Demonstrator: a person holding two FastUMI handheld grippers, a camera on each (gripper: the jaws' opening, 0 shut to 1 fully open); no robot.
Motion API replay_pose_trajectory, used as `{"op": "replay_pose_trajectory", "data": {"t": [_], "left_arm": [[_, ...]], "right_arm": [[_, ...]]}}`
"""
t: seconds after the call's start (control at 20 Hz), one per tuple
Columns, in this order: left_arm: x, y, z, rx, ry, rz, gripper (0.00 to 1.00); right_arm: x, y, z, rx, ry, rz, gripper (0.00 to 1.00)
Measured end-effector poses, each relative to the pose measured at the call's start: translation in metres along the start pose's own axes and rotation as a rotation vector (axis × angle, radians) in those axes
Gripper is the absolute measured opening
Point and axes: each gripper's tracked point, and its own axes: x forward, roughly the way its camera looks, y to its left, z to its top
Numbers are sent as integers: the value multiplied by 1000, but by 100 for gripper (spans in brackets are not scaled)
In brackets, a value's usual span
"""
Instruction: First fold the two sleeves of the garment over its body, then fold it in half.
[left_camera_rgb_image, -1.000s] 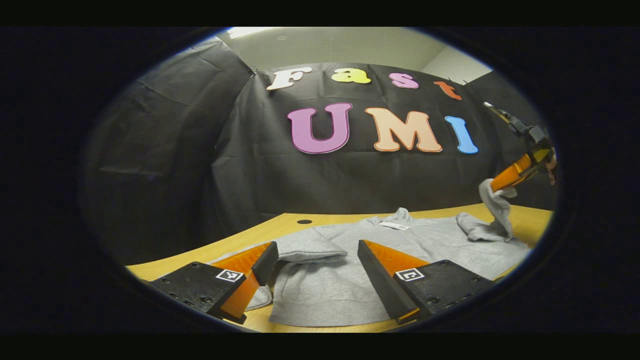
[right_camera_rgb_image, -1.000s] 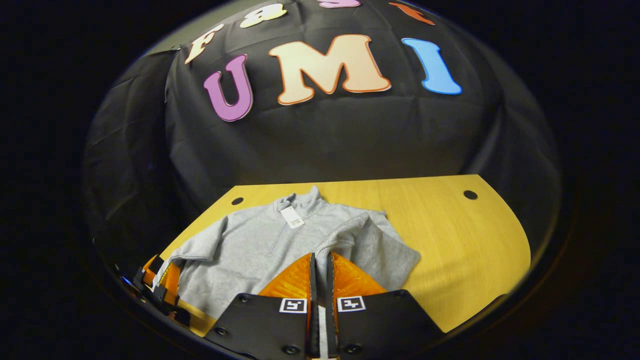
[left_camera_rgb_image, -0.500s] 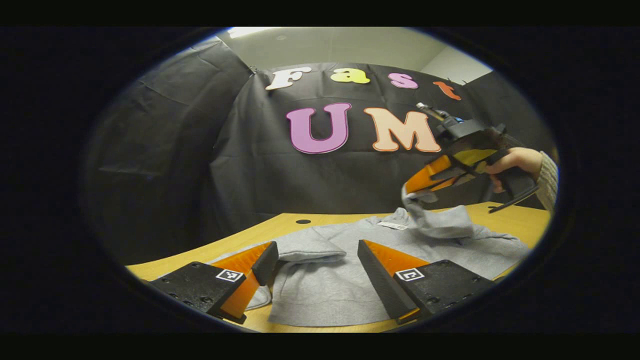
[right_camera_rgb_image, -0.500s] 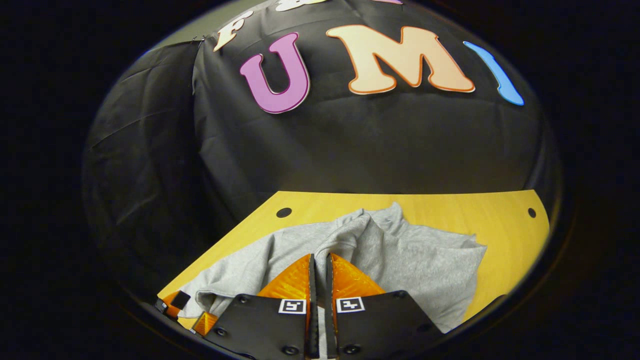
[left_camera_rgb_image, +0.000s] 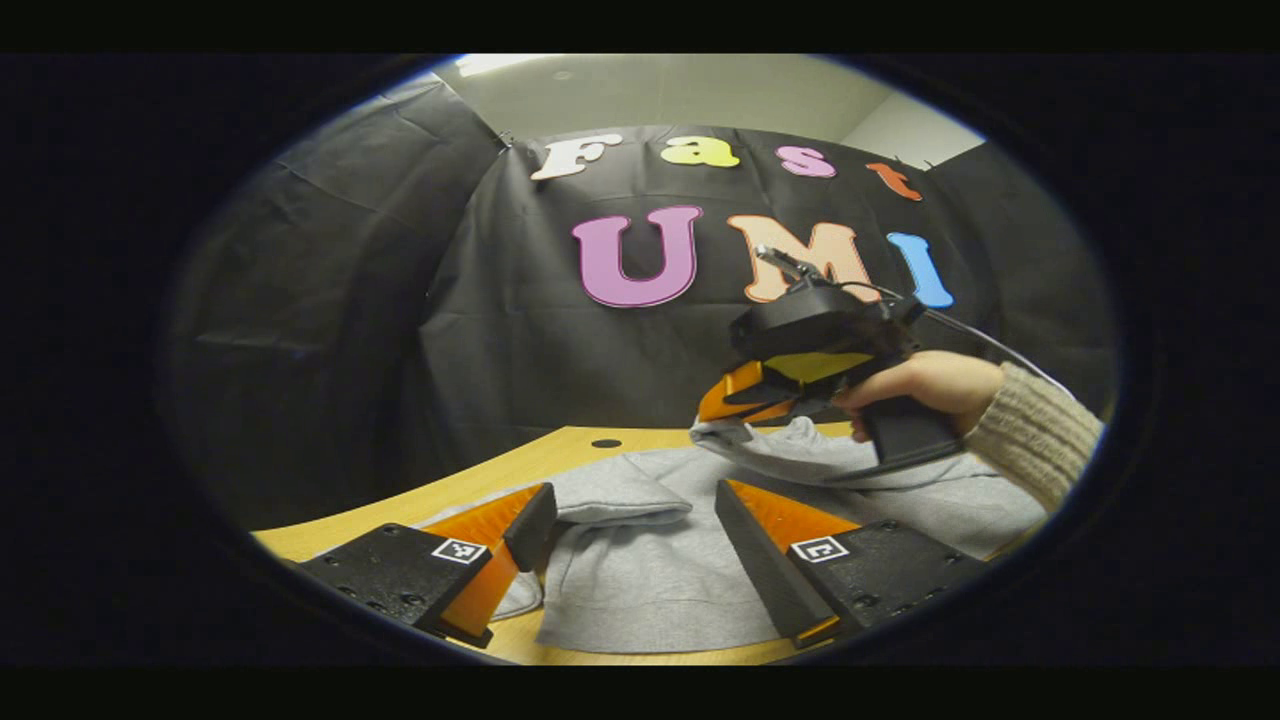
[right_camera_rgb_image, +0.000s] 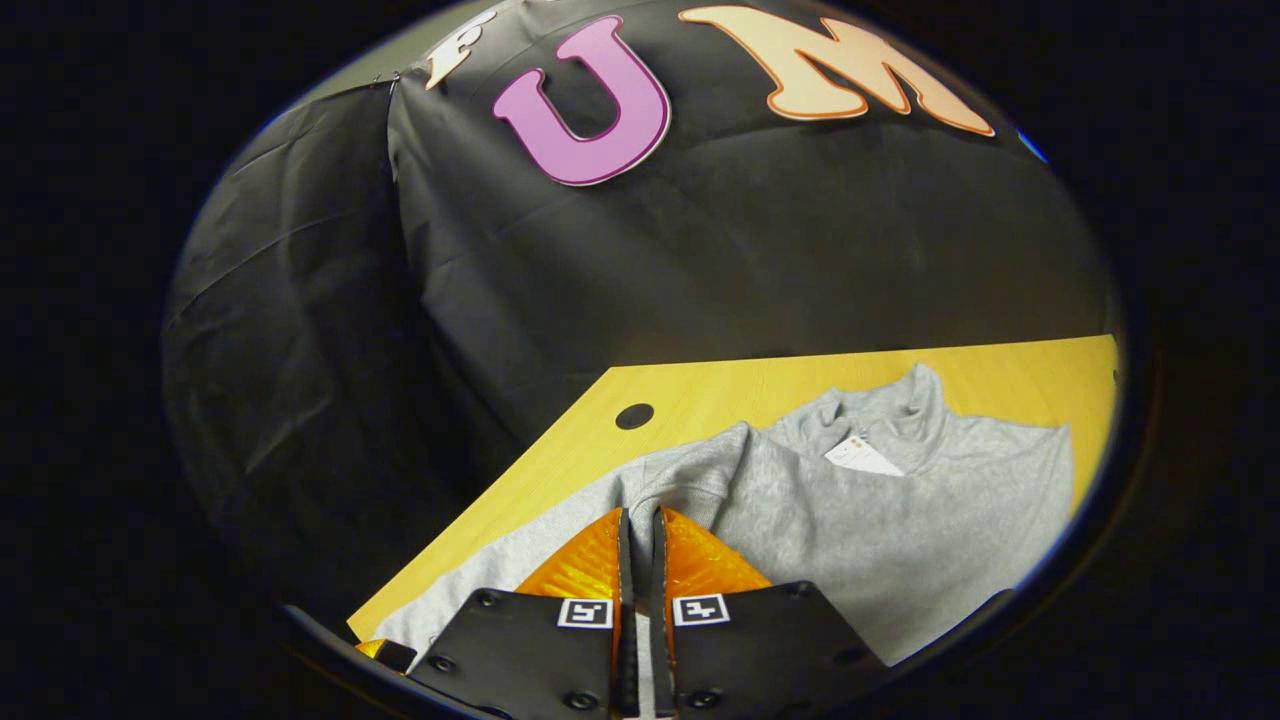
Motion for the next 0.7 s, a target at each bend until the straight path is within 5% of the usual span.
{"op": "replay_pose_trajectory", "data": {"t": [0.25,0.4,0.6,0.65,0.7], "left_arm": [[-1,0,1,0,0,0,94],[-1,0,1,0,0,0,94],[-1,0,1,0,0,0,94],[-1,0,2,0,1,0,95],[-1,-1,1,0,0,-1,94]], "right_arm": [[19,5,-24,35,48,27,10],[20,18,-27,55,48,75,27],[15,25,-22,-18,14,81,63],[9,26,-20,-29,10,87,85],[6,24,-18,-44,9,83,97]]}}
